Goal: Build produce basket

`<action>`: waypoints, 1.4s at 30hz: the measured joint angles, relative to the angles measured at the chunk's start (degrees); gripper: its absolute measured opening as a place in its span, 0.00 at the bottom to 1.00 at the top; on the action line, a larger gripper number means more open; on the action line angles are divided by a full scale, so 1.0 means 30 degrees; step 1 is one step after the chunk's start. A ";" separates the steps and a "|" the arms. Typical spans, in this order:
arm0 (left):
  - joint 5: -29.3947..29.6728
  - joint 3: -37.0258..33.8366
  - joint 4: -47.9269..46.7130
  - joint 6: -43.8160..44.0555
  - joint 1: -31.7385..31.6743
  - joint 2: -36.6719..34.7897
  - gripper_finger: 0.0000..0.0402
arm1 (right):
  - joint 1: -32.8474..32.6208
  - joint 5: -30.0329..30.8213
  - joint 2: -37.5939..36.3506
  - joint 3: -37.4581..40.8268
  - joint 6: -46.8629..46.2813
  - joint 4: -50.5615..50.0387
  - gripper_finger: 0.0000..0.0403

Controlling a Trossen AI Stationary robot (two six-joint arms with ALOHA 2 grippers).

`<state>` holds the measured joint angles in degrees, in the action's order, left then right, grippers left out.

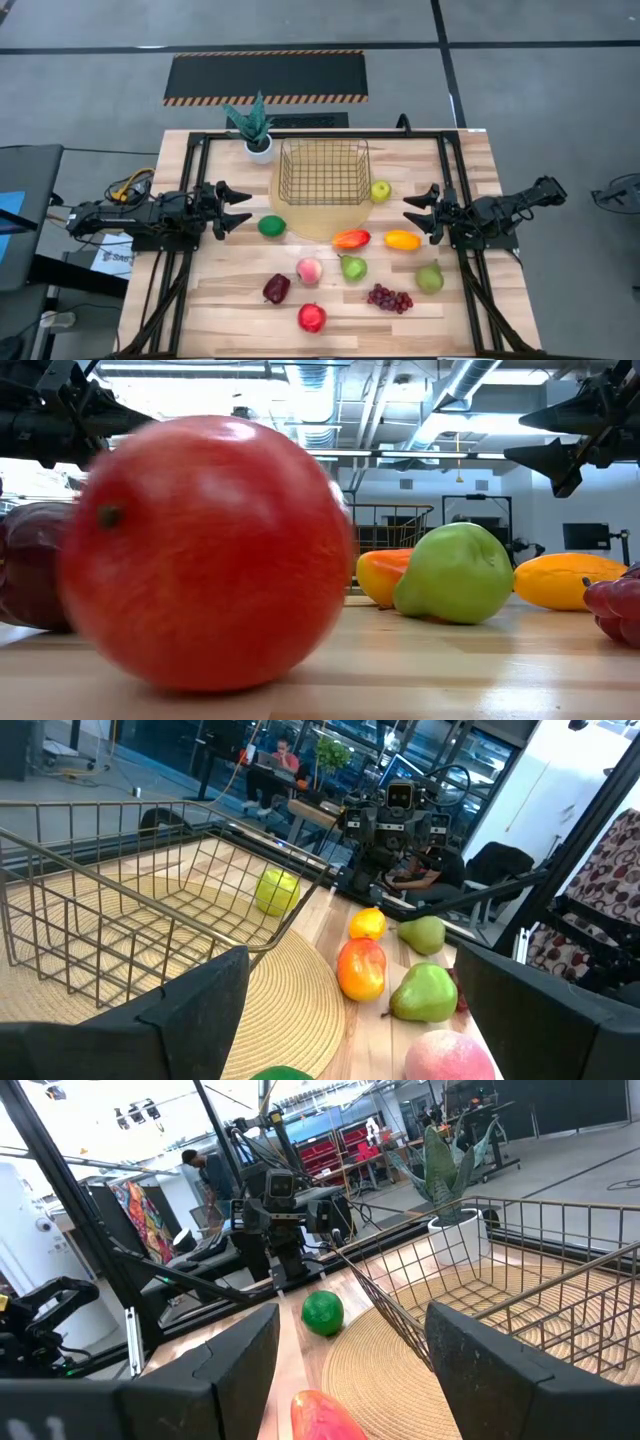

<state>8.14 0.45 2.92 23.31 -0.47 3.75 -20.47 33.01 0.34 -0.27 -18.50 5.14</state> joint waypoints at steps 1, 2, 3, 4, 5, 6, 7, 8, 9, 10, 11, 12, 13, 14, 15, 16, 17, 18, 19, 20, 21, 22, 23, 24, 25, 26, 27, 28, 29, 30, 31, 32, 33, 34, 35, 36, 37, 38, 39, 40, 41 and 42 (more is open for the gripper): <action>0.0000 0.0005 0.0000 0.0000 0.0000 0.0003 0.85 | -0.0004 -0.0004 0.0000 0.0000 0.0000 -0.0006 0.68; 0.0000 0.0001 0.0000 0.0000 0.0001 0.0001 0.85 | -0.0007 -0.0006 0.0000 0.0000 0.0000 0.0000 0.68; 0.0000 0.0007 -0.0006 0.0000 0.0000 0.0000 0.85 | -0.0004 -0.0006 0.0004 0.0000 0.0000 -0.0003 0.68; 0.0000 0.0004 0.0000 0.0000 0.0000 0.0000 0.85 | -0.0007 -0.0006 0.0000 0.0000 0.0000 -0.0006 0.68; 0.0000 0.0000 0.0000 0.0000 0.0006 0.0000 0.85 | 0.0000 -0.0006 0.0000 0.0000 0.0000 -0.0006 0.68; 0.0000 0.0004 0.0000 0.0042 0.0003 0.0000 0.85 | -0.0004 -0.0003 0.0000 0.0000 0.0000 -0.0006 0.68; 0.0000 0.0001 0.0000 0.0261 0.0001 0.0000 0.85 | 0.0000 -0.0005 0.0006 0.0000 0.0000 -0.0006 0.68; 0.0000 0.0000 0.0000 0.0551 0.0000 0.0000 0.85 | -0.0002 -0.0006 0.0002 0.0000 0.0000 -0.0003 0.68; 0.0004 0.0004 0.0000 0.0880 0.0007 0.0000 0.85 | 0.0000 -0.0003 0.0000 0.0000 0.0000 -0.0003 0.68; 0.0038 0.0000 0.0003 0.1103 0.0002 0.0000 0.85 | 0.0000 -0.0006 0.0004 0.0000 0.0000 -0.0003 0.68; 0.0185 0.0006 0.0011 0.1203 0.0009 0.0000 0.85 | -0.0005 -0.0004 0.0005 0.0000 0.0000 -0.0001 0.68; 0.0460 0.0000 0.0048 0.1281 0.0015 0.0001 0.85 | -0.0001 -0.0006 0.0000 0.0000 0.0000 -0.0005 0.68; 0.0641 0.0004 0.0087 0.1409 0.0015 0.0007 0.85 | 0.0000 -0.0003 0.0004 0.0000 0.0000 0.0001 0.68; 0.0719 0.0000 0.0094 0.1629 0.0015 0.0000 0.85 | 0.0000 -0.0006 0.0001 0.0000 0.0000 0.0000 0.68; 0.0735 0.0000 0.0138 0.2043 0.0008 0.0000 0.85 | 0.0000 -0.0003 0.0004 0.0000 0.0000 -0.0003 0.68; 0.0729 0.0004 0.0216 0.2631 0.0015 0.0000 0.85 | 0.0000 -0.0002 0.0004 0.0000 0.0000 -0.0003 0.68; 0.0743 0.0007 0.0244 0.3248 0.0015 0.0000 0.85 | 0.0000 -0.0006 0.0005 0.0000 0.0000 -0.0001 0.68; 0.0754 0.0000 0.0223 0.3710 0.0015 0.0000 0.85 | -0.0007 -0.0005 0.0002 0.0000 0.0000 -0.0001 0.68; 0.0853 0.0004 0.0196 0.3979 0.0015 0.0000 0.85 | -0.0003 -0.0002 0.0000 0.0000 0.0000 -0.0003 0.68; 0.0937 0.0000 0.0168 0.4173 0.0015 0.0000 0.85 | -0.0004 0.0001 0.0007 0.0000 0.0000 0.0001 0.68; 0.1097 0.0006 0.0173 0.4428 0.0015 0.0001 0.85 | -0.0005 -0.0001 0.0000 0.0000 0.0000 -0.0001 0.68; 0.1291 0.0001 0.0179 0.4679 0.0007 0.0002 0.85 | -0.0006 -0.0005 0.0000 0.0000 0.0000 -0.0005 0.68; 0.1448 0.0000 0.0213 0.5034 0.0011 0.0000 0.85 | -0.0003 0.0000 0.0004 0.0000 -0.0001 0.0002 0.68; 0.1632 0.0005 0.0256 0.5488 0.0007 0.0000 0.85 | 0.0000 0.0001 0.0000 0.0000 -0.0051 0.0015 0.68; 0.1961 0.0006 0.0336 0.5953 0.0007 0.0000 0.85 | -0.0004 -0.0006 0.0003 0.0000 -0.0482 0.0015 0.68; 0.2331 0.0000 0.0371 0.6432 0.0014 0.0000 0.85 | -0.0007 -0.0006 0.0003 0.0000 -0.1376 0.0018 0.68; 0.2629 0.0004 0.0364 0.6789 0.0007 0.0000 0.85 | -0.0005 -0.0006 0.0000 0.0000 -0.2466 0.0015 0.68; 0.2889 0.0000 0.0365 0.6969 0.0007 0.0000 0.85 | -0.0006 -0.0006 0.0004 0.0000 -0.3453 0.0015 0.68; 0.2999 0.0001 0.0364 0.6993 -0.0003 0.0000 0.85 | -0.0006 -0.0006 0.0002 0.0000 -0.4263 0.0015 0.68; 0.3033 0.0000 0.0372 0.6989 -0.0002 0.0000 0.85 | -0.0005 -0.0006 0.0000 0.0000 -0.4875 0.0015 0.68; 0.3024 0.0000 0.0372 0.6971 0.0000 0.0000 0.85 | -0.0006 -0.0006 0.0001 0.0000 -0.5302 0.0015 0.68; 0.3024 0.0000 0.0364 0.6965 0.0000 0.0000 0.85 | 0.0000 -0.0006 0.0000 0.0000 -0.5437 0.0015 0.68; 0.3024 0.0000 0.0372 0.6990 0.0000 0.0000 0.85 | 0.0000 -0.0006 0.0000 0.0000 -0.5464 0.0015 0.68; 0.3023 0.0000 0.0372 0.7163 0.0000 0.0000 0.85 | 0.0000 -0.0006 0.0003 0.0000 -0.5472 0.0015 0.68; 0.3016 0.0004 0.0372 0.7469 0.0000 0.0000 0.85 | 0.0000 -0.0006 0.0000 0.0000 -0.5477 0.0015 0.68; 0.3016 0.0001 0.0365 0.7735 0.0000 0.0000 0.85 | 0.0000 -0.0006 0.0007 0.0000 -0.5513 0.0018 0.68; 0.3016 0.0001 0.0372 0.7882 0.0000 0.0000 0.85 | 0.0000 -0.0006 0.0007 0.0000 -0.5697 0.0019 0.68; 0.3020 0.0000 0.0372 0.7930 0.0000 0.0000 0.85 | 0.0000 -0.0006 0.0004 0.0000 -0.6033 0.0023 0.68; 0.3016 0.0001 0.0372 0.7928 0.0000 0.0000 0.85 | 0.0000 -0.0006 0.0002 0.0000 -0.6481 0.0023 0.68; 0.3016 0.0002 0.0372 0.7858 0.0000 0.0000 0.85 | 0.0000 -0.0006 0.0006 0.0000 -0.6916 0.0023 0.68; 0.3020 0.0004 0.0372 0.7730 0.0000 0.0000 0.85 | 0.0000 -0.0006 0.0001 0.0000 -0.7353 0.0023 0.68; 0.3116 0.0000 0.0385 0.7697 0.0000 0.0000 0.85 | 0.0000 0.0008 0.0007 0.0000 -0.7846 0.0066 0.68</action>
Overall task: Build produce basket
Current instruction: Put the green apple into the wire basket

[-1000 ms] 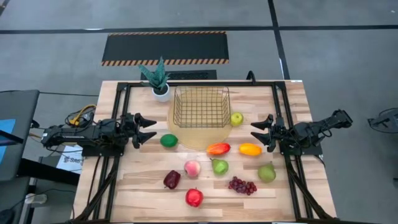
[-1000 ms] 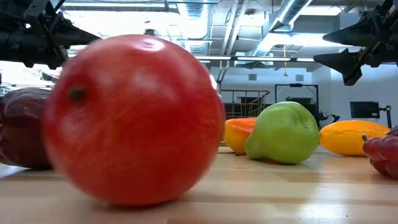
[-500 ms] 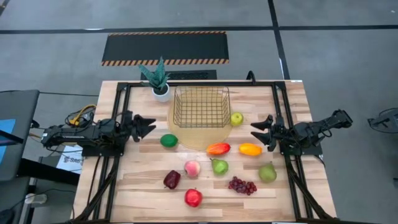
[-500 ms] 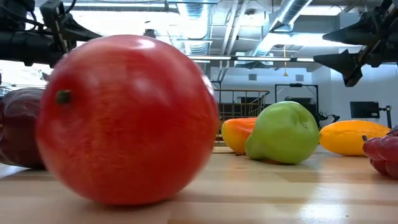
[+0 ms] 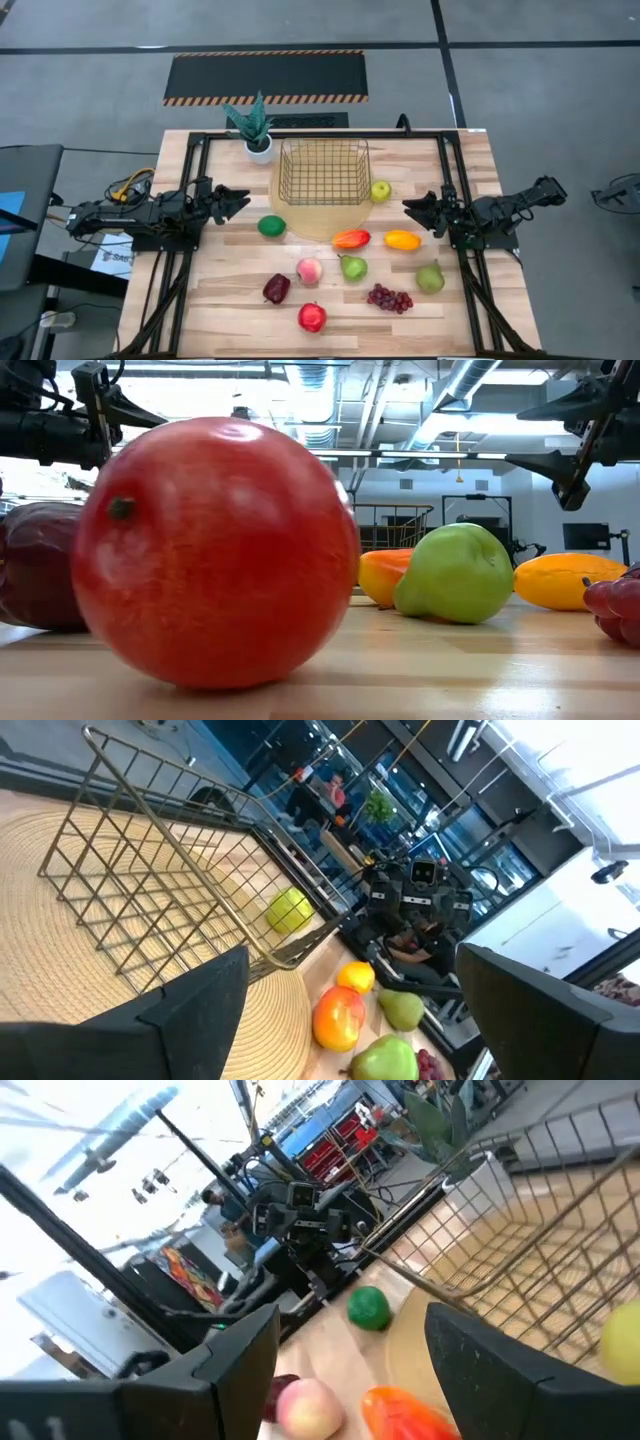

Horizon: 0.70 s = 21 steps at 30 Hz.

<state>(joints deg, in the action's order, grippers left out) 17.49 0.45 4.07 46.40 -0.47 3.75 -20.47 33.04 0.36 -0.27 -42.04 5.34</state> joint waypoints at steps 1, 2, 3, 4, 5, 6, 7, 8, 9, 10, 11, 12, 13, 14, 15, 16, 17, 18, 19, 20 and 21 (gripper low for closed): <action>0.0248 0.0000 0.0029 0.0141 0.0007 0.0000 0.85 | 0.0000 0.0052 0.0000 0.0000 -0.0647 0.0078 0.68; 0.0380 0.0007 0.0055 0.0479 0.0007 0.0000 0.85 | 0.0000 0.0243 0.0000 0.0000 -0.1730 0.0186 0.68; 0.0410 0.0007 0.0090 0.1083 0.0007 0.0000 0.85 | 0.0004 0.0611 0.0000 0.0000 -0.2997 0.0366 0.68; 0.0363 0.0007 0.0110 0.1871 0.0001 0.0000 0.85 | 0.0046 0.1028 0.0000 0.0000 -0.4180 0.0620 0.68; 0.0178 0.0007 0.0110 0.2562 0.0000 0.0000 0.85 | 0.0152 0.1317 0.0000 -0.0012 -0.5050 0.0972 0.68; -0.0008 0.0007 0.0122 0.3062 0.0000 0.0000 0.85 | 0.0256 0.1377 0.0000 -0.0054 -0.5421 0.1354 0.68; -0.0141 0.0007 0.0163 0.3278 0.0000 0.0000 0.85 | 0.0339 0.1378 -0.0007 -0.0170 -0.5389 0.1529 0.68; -0.0183 0.0007 0.0281 0.3359 0.0007 0.0000 0.85 | 0.0393 0.1391 0.0019 -0.0476 -0.5043 0.1368 0.68; -0.0192 0.0007 0.0512 0.3482 0.0007 0.0000 0.85 | 0.0438 0.1412 0.0028 -0.0849 -0.4457 0.1540 0.68; -0.0189 0.0007 0.0895 0.3704 0.0015 0.0002 0.85 | 0.0533 0.1414 0.0027 -0.1345 -0.3559 0.1937 0.68; -0.0183 0.0007 0.1448 0.3923 0.0015 0.0007 0.85 | 0.0650 0.1467 0.0048 -0.1918 -0.2427 0.2282 0.68; -0.0109 0.0007 0.2125 0.4043 0.0015 0.0007 0.85 | 0.0797 0.1702 0.0257 -0.2578 -0.1228 0.2537 0.68; -0.0035 0.0007 0.2851 0.4063 0.0015 0.0000 0.85 | 0.0954 0.1891 0.0611 -0.3281 -0.0087 0.2487 0.68; 0.0174 0.0007 0.3665 0.3880 0.0015 0.0000 0.85 | 0.1092 0.2076 0.0994 -0.3955 0.1127 0.2295 0.68; 0.0391 0.0048 0.4329 0.3625 0.0015 0.0000 0.85 | 0.1220 0.2076 0.1413 -0.4742 0.2391 0.2095 0.68; 0.0663 0.0124 0.4653 0.3298 0.0015 -0.0012 0.85 | 0.1336 0.2069 0.1940 -0.5618 0.3633 0.1950 0.68; 0.0952 0.0294 0.4485 0.2998 0.0007 -0.0001 0.85 | 0.1435 0.2081 0.2535 -0.6592 0.4606 0.1526 0.68; 0.1254 0.0502 0.4437 0.2675 0.0007 0.0018 0.85 | 0.1513 0.2091 0.3151 -0.7618 0.5391 0.0831 0.68; 0.1459 0.0717 0.4445 0.2442 0.0007 0.0018 0.85 | 0.1574 0.2091 0.3746 -0.8597 0.5988 -0.0237 0.69; 0.1691 0.0882 0.4530 0.2309 0.0007 -0.0005 0.85 | 0.1639 0.2095 0.4453 -0.9628 0.6450 -0.1347 0.70; 0.1850 0.1031 0.4571 0.2263 0.0007 -0.0012 0.85 | 0.1639 0.2096 0.5179 -1.0704 0.6745 -0.2403 0.71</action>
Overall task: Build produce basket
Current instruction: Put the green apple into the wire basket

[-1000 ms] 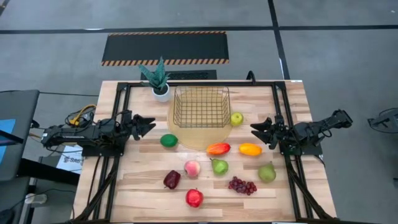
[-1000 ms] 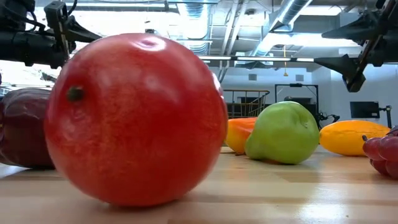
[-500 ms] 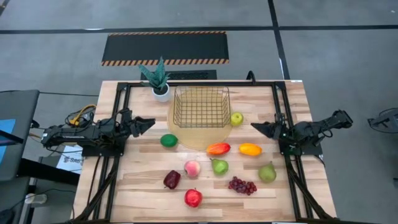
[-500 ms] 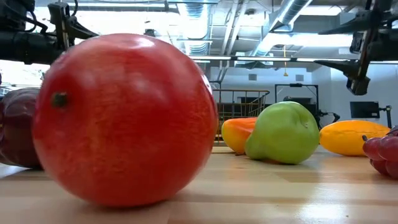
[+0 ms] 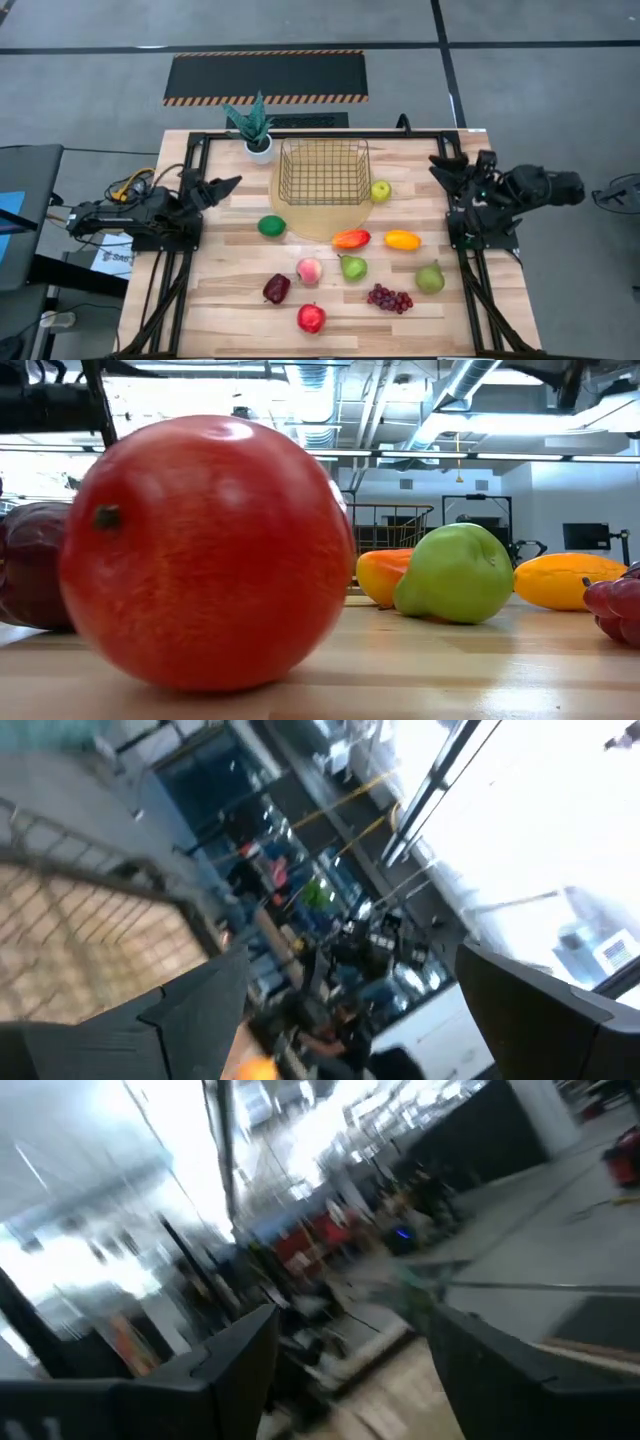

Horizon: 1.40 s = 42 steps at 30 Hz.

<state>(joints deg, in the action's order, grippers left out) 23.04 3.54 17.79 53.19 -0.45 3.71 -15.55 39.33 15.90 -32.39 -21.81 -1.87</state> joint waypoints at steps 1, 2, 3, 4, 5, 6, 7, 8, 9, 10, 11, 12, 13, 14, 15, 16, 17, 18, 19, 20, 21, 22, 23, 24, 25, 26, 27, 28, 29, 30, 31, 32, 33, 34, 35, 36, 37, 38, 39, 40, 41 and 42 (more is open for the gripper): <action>0.0077 0.0062 -0.0015 -0.0001 -0.0002 0.0005 0.85 | 0.0000 0.0010 0.0731 -0.1044 0.0276 -0.1085 0.73; 0.0099 0.0062 -0.0087 0.0000 -0.0007 0.0006 0.85 | 0.0000 0.0017 0.1529 -0.2153 0.0467 -0.2230 0.76; 0.0105 0.0062 -0.0099 0.0000 -0.0007 0.0020 0.85 | 0.0000 0.0037 0.2307 -0.3205 0.0687 -0.3388 0.78; 0.0098 0.0070 -0.0164 0.0007 -0.0007 0.0020 0.85 | -0.0005 0.0091 0.3093 -0.4230 0.0740 -0.4551 0.81; 0.0098 0.0077 -0.0209 0.0007 -0.0007 0.0016 0.85 | -0.0002 0.0234 0.3919 -0.5232 0.0747 -0.5612 0.84; 0.0066 0.0090 -0.0263 0.0015 -0.0007 0.0012 0.85 | 0.0000 0.0442 0.4711 -0.6209 0.0748 -0.6783 0.87; 0.0019 0.0099 -0.0340 0.0015 -0.0007 0.0012 0.85 | 0.0002 0.0490 0.5443 -0.7117 0.0755 -0.7942 0.90; -0.0034 0.0103 -0.0470 0.0039 -0.0007 0.0012 0.85 | 0.0018 0.0499 0.6179 -0.8022 0.0728 -0.9111 0.93; -0.0041 0.0113 -0.0645 0.0171 -0.0007 0.0012 0.85 | 0.0058 0.0490 0.6815 -0.8836 0.0610 -1.0169 0.95; -0.0041 0.0113 -0.0847 0.0315 -0.0007 0.0012 0.85 | 0.0164 0.0490 0.7475 -0.9662 0.0376 -1.1242 0.97; -0.0041 0.0113 -0.1024 0.0426 -0.0007 0.0020 0.85 | 0.0341 0.0483 0.8074 -1.0411 0.0166 -1.2131 0.98; -0.0041 0.0114 -0.1221 0.0538 -0.0007 0.0020 0.85 | 0.0629 0.0484 0.8713 -1.1108 0.0007 -1.3119 0.99; -0.0037 0.0121 -0.1471 0.0684 -0.0007 0.0013 0.85 | 0.1002 0.0491 0.9425 -1.1751 -0.0154 -1.4064 0.99; -0.0041 0.0139 -0.1731 0.0819 -0.0007 0.0012 0.85 | 0.1458 0.0497 1.0101 -1.2351 -0.0208 -1.4973 0.99; -0.0041 0.0142 -0.1980 0.0924 -0.0007 0.0020 0.85 | 0.1951 0.0501 1.0701 -1.2876 -0.0219 -1.6029 0.98; -0.0041 0.0142 -0.2136 0.0972 -0.0007 0.0020 0.85 | 0.2519 0.0461 1.1254 -1.3328 -0.0276 -1.7182 0.98; -0.0034 0.0142 -0.2207 0.0986 -0.0007 0.0020 0.85 | 0.3105 0.0349 1.1820 -1.3654 -0.0391 -1.8274 0.97; -0.0019 0.0142 -0.2243 0.0986 -0.0007 0.0020 0.85 | 0.3755 0.0074 1.2349 -1.3941 -0.0608 -1.9360 0.97; -0.0019 0.0142 -0.2255 0.0984 -0.0007 0.0020 0.85 | 0.4511 -0.0322 1.2822 -1.4122 -0.0730 -2.0149 0.96; -0.0019 0.0142 -0.2261 0.0953 -0.0007 0.0020 0.85 | 0.5315 -0.0907 1.3188 -1.4227 -0.0786 -2.0993 0.96; -0.0012 0.0149 -0.2261 0.0847 -0.0007 0.0020 0.85 | 0.6126 -0.1768 1.3514 -1.4221 -0.0786 -2.1811 0.95; -0.0007 0.0150 -0.2261 0.0743 -0.0007 0.0020 0.85 | 0.6903 -0.2601 1.3845 -1.4119 -0.0762 -2.2436 0.95; -0.0007 0.0150 -0.2261 0.0636 -0.0007 0.0020 0.85 | 0.7667 -0.3607 1.4207 -1.3961 -0.0648 -2.2840 0.95; -0.0008 0.0150 -0.2264 0.0503 -0.0007 0.0020 0.85 | 0.8324 -0.4537 1.4515 -1.3723 -0.0351 -2.2981 0.95; -0.0001 0.0150 -0.2275 0.0386 -0.0007 0.0020 0.85 | 0.8962 -0.5409 1.4826 -1.3439 0.0153 -2.3027 0.94; 0.0005 0.0157 -0.2297 0.0328 -0.0007 0.0020 0.85 | 0.9509 -0.6081 1.5113 -1.3151 0.0821 -2.2981 0.94; 0.0020 0.0164 -0.2319 0.0306 -0.0007 0.0020 0.85 | 0.9942 -0.6668 1.5357 -1.2871 0.1475 -2.2777 0.94; 0.0043 0.0164 -0.2326 0.0299 -0.0007 0.0020 0.85 | 1.0311 -0.7111 1.5644 -1.2550 0.2091 -2.2385 0.94; 0.0047 0.0164 -0.2345 0.0299 -0.0007 0.0020 0.85 | 1.0615 -0.7449 1.5948 -1.2194 0.2613 -2.2009 0.94; 0.0047 0.0172 -0.2396 0.0304 -0.0007 0.0020 0.85 | 1.0912 -0.7802 1.6269 -1.1863 0.3178 -2.1788 0.94; 0.0049 0.0179 -0.2508 0.0306 -0.0007 0.0014 0.85 | 1.1198 -0.8125 1.6605 -1.1525 0.3764 -2.1548 0.94; 0.0047 0.0179 -0.2669 0.0309 -0.0007 0.0020 0.85 | 1.1423 -0.8517 1.6911 -1.1170 0.4245 -2.1168 0.94; 0.0053 0.0179 -0.2802 0.0306 -0.0007 0.0020 0.85 | 1.1578 -0.9056 1.7215 -1.0783 0.4671 -2.0661 0.94; 0.0047 0.0179 -0.2873 0.0313 -0.0007 0.0020 0.85 | 1.1733 -0.9711 1.7522 -1.0404 0.5052 -2.0194 0.94; 0.0047 0.0179 -0.2880 0.0313 -0.0007 0.0020 0.85 | 1.1883 -1.0438 1.7823 -0.9959 0.5498 -1.9684 0.94; 0.0047 0.0179 -0.2904 0.0313 -0.0007 0.0014 0.85 | 1.2000 -1.1015 1.8077 -0.9540 0.5930 -1.9029 0.94; 0.0047 0.0186 -0.3020 0.0313 -0.0007 0.0012 0.85 | 1.2037 -1.1456 1.8351 -0.9152 0.6287 -1.8351 0.94; 0.0051 0.0186 -0.3166 0.0313 -0.0007 0.0012 0.85 | 1.2095 -1.1703 1.8629 -0.8839 0.6653 -1.7765 0.94; 0.0058 0.0186 -0.3258 0.0313 -0.0007 0.0015 0.85 | 1.2109 -1.1829 1.8917 -0.8519 0.7012 -1.7278 0.94; 0.0054 0.0186 -0.3281 0.0313 -0.0007 0.0020 0.85 | 1.2104 -1.1850 1.9195 -0.8210 0.7379 -1.6818 0.94; 0.0054 0.0186 -0.3307 0.0313 -0.0007 0.0019 0.85 | 1.2101 -1.1852 1.9466 -0.7969 0.7754 -1.6363 0.94; 0.0054 0.0186 -0.3393 0.0313 -0.0007 0.0012 0.85 | 1.2101 -1.1887 1.9763 -0.7807 0.8084 -1.5843 0.94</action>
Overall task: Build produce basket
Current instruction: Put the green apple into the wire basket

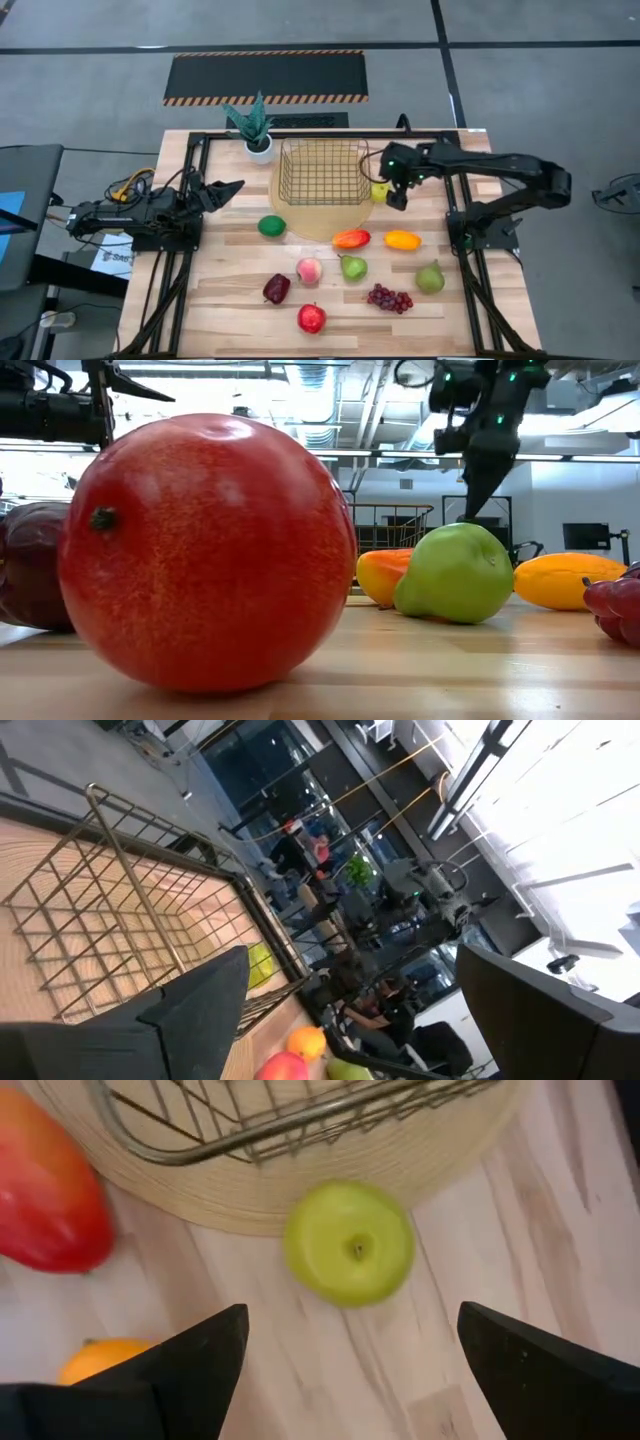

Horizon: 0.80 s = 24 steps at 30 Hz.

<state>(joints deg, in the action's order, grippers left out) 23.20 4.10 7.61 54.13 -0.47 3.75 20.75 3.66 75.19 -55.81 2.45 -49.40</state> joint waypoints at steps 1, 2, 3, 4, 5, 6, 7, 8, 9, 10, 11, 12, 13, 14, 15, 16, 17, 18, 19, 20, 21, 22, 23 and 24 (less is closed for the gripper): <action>0.0000 0.0000 -0.0120 0.0006 0.0000 0.0000 0.85 | 0.0000 -0.0062 0.0325 0.0075 0.0312 0.0441 0.94; 0.0000 0.0000 -0.0223 0.0007 0.0000 0.0000 0.85 | 0.0000 -0.0106 0.0639 0.0093 0.0616 0.0846 0.94; 0.0000 0.0000 -0.0252 0.0007 0.0000 0.0005 0.85 | 0.0007 -0.0221 0.0931 0.0093 0.0881 0.1268 0.94; 0.0000 0.0000 -0.0252 0.0007 0.0000 0.0007 0.85 | 0.0027 -0.0459 0.1208 0.0093 0.1121 0.1739 0.94; 0.0000 0.0000 -0.0262 0.0007 0.0000 0.0000 0.85 | 0.0115 -0.0718 0.1471 0.0093 0.1276 0.2160 0.94; 0.0000 0.0000 -0.0283 0.0007 0.0000 0.0000 0.85 | 0.0188 -0.0971 0.1714 0.0093 0.1328 0.2452 0.94; 0.0000 0.0000 -0.0303 0.0007 0.0000 0.0000 0.85 | 0.0280 -0.1213 0.1943 0.0093 0.1360 0.2636 0.94; 0.0000 0.0000 -0.0303 0.0007 0.0000 0.0000 0.85 | 0.0361 -0.1315 0.2180 0.0093 0.1370 0.2703 0.94; 0.0000 0.0000 -0.0303 0.0007 0.0000 0.0000 0.85 | 0.0430 -0.1312 0.2441 0.0093 0.1434 0.2664 0.94; 0.0000 0.0000 -0.0303 0.0007 0.0000 0.0000 0.85 | 0.0527 -0.1318 0.2723 0.0093 0.1545 0.2572 0.94; -0.0004 0.0000 -0.0303 0.0007 0.0000 0.0000 0.85 | 0.0561 -0.1312 0.2993 0.0093 0.1659 0.2569 0.94; 0.0000 0.0000 -0.0303 0.0007 0.0000 0.0000 0.85 | 0.0619 -0.1312 0.3250 0.0100 0.1798 0.2599 0.94; 0.0000 0.0000 -0.0303 0.0007 0.0000 0.0001 0.85 | 0.0654 -0.1312 0.3490 0.0100 0.1934 0.2649 0.94; 0.0000 0.0000 -0.0303 0.0007 0.0000 0.0000 0.85 | 0.0650 -0.1312 0.3741 0.0100 0.2106 0.2748 0.94; 0.0000 0.0000 -0.0303 0.0007 0.0000 0.0000 0.85 | 0.0656 -0.1263 0.4036 0.0100 0.2219 0.2876 0.94; 0.0000 0.0000 -0.0303 0.0007 0.0000 0.0002 0.85 | 0.0666 -0.1198 0.4338 0.0093 0.2277 0.3041 0.94; 0.0000 0.0000 -0.0303 0.0007 0.0000 0.0000 0.85 | 0.0678 -0.1205 0.4621 0.0093 0.2269 0.3121 0.94; 0.0000 0.0000 -0.0303 0.0011 0.0000 0.0000 0.85 | 0.0678 -0.1247 0.4843 0.0100 0.2263 0.3101 0.94; 0.0000 0.0000 -0.0303 0.0015 0.0000 0.0000 0.85 | 0.0686 -0.1239 0.4998 0.0087 0.2263 0.3134 0.94; -0.0006 0.0000 -0.0303 0.0015 0.0000 0.0000 0.85 | 0.0685 -0.1234 0.5140 0.0060 0.2263 0.3166 0.94; -0.0006 0.0000 -0.0303 0.0015 0.0000 0.0000 0.85 | 0.0685 -0.1220 0.5279 0.0056 0.2263 0.3205 0.94; 0.0000 0.0000 -0.0303 0.0015 0.0000 0.0000 0.85 | 0.0688 -0.1214 0.5315 0.0056 0.2260 0.3192 0.94; -0.0006 0.0000 -0.0303 0.0015 0.0000 0.0000 0.85 | 0.0695 -0.1218 0.5315 0.0064 0.2246 0.3195 0.93; -0.0001 0.0000 -0.0298 0.0015 0.0000 0.0000 0.85 | 0.0699 -0.1218 0.5305 0.0064 0.2223 0.3224 0.92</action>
<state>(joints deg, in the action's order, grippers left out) 23.20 4.10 6.71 54.17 -0.47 3.75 22.85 0.01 91.10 -55.61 9.12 -39.72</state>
